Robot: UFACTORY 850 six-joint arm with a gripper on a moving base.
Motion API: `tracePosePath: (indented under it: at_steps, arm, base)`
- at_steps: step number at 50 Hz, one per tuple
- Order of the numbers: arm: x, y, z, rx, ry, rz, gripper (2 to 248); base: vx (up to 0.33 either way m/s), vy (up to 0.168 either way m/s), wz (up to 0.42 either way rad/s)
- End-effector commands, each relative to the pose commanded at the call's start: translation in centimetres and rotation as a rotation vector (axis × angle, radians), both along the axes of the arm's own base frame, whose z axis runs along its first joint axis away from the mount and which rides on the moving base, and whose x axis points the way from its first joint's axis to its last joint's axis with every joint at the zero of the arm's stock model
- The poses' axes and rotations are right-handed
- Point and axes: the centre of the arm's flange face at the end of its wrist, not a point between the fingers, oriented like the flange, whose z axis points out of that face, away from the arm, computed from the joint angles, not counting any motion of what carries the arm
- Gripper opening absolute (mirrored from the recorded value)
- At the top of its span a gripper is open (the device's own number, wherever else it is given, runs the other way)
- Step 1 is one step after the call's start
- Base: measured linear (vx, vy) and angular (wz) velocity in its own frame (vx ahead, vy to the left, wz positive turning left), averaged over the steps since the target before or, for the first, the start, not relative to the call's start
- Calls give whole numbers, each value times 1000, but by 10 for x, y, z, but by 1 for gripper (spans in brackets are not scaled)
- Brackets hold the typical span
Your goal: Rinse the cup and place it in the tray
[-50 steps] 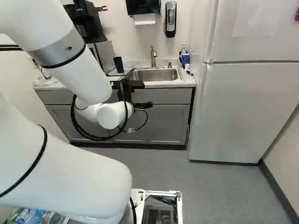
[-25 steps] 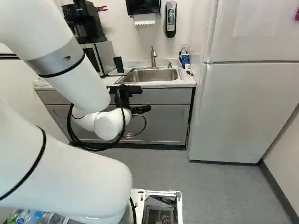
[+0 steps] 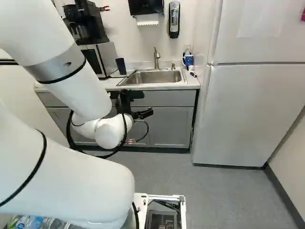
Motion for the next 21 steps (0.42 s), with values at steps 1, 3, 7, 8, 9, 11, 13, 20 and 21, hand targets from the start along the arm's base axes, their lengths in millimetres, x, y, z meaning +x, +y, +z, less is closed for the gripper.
tracePosePath:
  at_steps: [1,3,7,8,9,11,13,20,21]
  arm:
    - [0,0,0,0,0,0,247]
    - [0,0,0,0,0,0,247]
    - [0,0,0,0,0,0,247]
    - [0,0,0,0,0,0,247]
    - [0,0,0,0,0,0,247]
    - [0,0,0,0,0,0,247]
    - [0,0,0,0,0,0,247]
    - [0,0,0,0,0,0,247]
    - [0,0,0,0,0,0,247]
  base:
    - [0,0,0]
    - [0,0,0]
    - [0,0,0]
    - [0,0,0]
    - [0,0,0]
    - [0,0,0]
    - [0,0,0]
    - [0,0,0]
    - [0,0,0]
